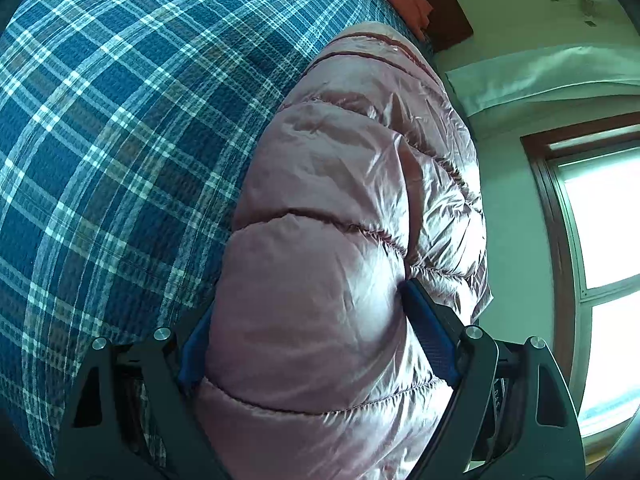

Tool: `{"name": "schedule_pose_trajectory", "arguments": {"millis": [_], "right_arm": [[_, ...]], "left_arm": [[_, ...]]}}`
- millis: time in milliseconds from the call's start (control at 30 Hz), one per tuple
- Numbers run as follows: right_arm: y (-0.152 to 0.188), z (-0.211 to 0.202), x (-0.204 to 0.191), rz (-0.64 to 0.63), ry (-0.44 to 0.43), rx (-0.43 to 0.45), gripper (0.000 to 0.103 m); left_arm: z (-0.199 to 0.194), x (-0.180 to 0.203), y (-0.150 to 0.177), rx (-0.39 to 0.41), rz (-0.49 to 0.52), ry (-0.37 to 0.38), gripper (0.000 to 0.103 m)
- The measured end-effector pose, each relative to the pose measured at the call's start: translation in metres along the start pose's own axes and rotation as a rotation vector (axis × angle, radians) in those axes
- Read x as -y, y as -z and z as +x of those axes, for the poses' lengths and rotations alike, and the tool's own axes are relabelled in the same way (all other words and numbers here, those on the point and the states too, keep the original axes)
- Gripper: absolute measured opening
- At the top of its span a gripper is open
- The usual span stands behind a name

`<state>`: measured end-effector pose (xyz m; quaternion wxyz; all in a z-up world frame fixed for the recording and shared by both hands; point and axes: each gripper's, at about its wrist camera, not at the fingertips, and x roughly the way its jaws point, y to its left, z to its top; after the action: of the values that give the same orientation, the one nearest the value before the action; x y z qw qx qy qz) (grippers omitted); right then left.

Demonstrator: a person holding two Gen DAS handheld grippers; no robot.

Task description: Fold large clothes

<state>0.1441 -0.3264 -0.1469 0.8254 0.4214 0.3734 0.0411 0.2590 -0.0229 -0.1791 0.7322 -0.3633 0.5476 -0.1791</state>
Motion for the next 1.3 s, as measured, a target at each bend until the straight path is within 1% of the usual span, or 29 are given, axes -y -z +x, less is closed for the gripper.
{"name": "schedule_pose_trajectory", "arguments": {"millis": [33, 100, 133, 167, 233, 300, 333, 433, 500, 600, 667, 733, 900, 1033, 1167, 1233, 1300], "right_arm": [[0.000, 0.005, -0.002, -0.011, -0.015, -0.027, 0.067], [0.001, 0.010, -0.006, -0.034, -0.015, -0.048, 0.066], [0.000, 0.012, -0.007, -0.038, -0.018, -0.054, 0.063], [0.001, 0.015, -0.008, -0.033, -0.025, -0.058, 0.061], [0.001, 0.019, -0.004, -0.005, -0.064, -0.067, 0.049], [0.003, 0.020, 0.000, 0.025, -0.107, -0.066, 0.041], [0.003, 0.020, 0.001, 0.031, -0.119, -0.061, 0.038], [0.006, 0.015, 0.003, 0.039, -0.141, -0.040, 0.034], [0.008, 0.013, -0.006, 0.029, -0.153, -0.022, 0.032], [0.013, 0.014, -0.020, -0.001, -0.168, -0.006, 0.031], [0.015, 0.018, -0.032, -0.018, -0.194, -0.004, 0.030], [0.016, 0.031, -0.047, -0.032, -0.222, -0.018, 0.030], [0.025, 0.079, -0.088, -0.053, -0.289, -0.095, 0.030], [0.042, 0.122, -0.117, -0.057, -0.318, -0.176, 0.030], [0.060, 0.151, -0.131, -0.051, -0.306, -0.223, 0.030], [0.062, 0.155, -0.132, -0.043, -0.294, -0.224, 0.030], [0.058, 0.156, -0.132, -0.036, -0.284, -0.231, 0.030]], "left_arm": [[0.001, 0.002, 0.000, -0.002, 0.009, 0.001, 0.083], [0.002, 0.004, 0.000, -0.002, 0.028, 0.002, 0.076], [0.003, 0.004, 0.001, -0.003, 0.032, 0.003, 0.075], [0.003, 0.005, 0.001, -0.004, 0.032, 0.004, 0.071], [0.003, 0.006, 0.001, -0.005, 0.040, 0.007, 0.066], [0.002, 0.006, 0.001, -0.004, 0.049, 0.014, 0.062], [0.002, 0.006, 0.001, -0.003, 0.056, 0.019, 0.060], [-0.006, 0.002, 0.002, 0.003, 0.085, 0.043, 0.057], [-0.013, 0.002, -0.001, 0.012, 0.115, 0.057, 0.056], [-0.027, -0.003, -0.006, 0.020, 0.126, 0.095, 0.053], [-0.040, -0.006, -0.014, 0.035, 0.138, 0.113, 0.052], [-0.059, -0.014, -0.022, 0.063, 0.143, 0.122, 0.051], [-0.109, -0.045, -0.045, 0.144, 0.133, 0.095, 0.051], [-0.140, -0.085, -0.059, 0.183, 0.069, 0.066, 0.051], [-0.152, -0.127, -0.070, 0.199, 0.003, 0.033, 0.051], [-0.151, -0.140, -0.073, 0.188, -0.005, 0.035, 0.052], [-0.150, -0.144, -0.074, 0.181, 0.003, 0.036, 0.055]]}}
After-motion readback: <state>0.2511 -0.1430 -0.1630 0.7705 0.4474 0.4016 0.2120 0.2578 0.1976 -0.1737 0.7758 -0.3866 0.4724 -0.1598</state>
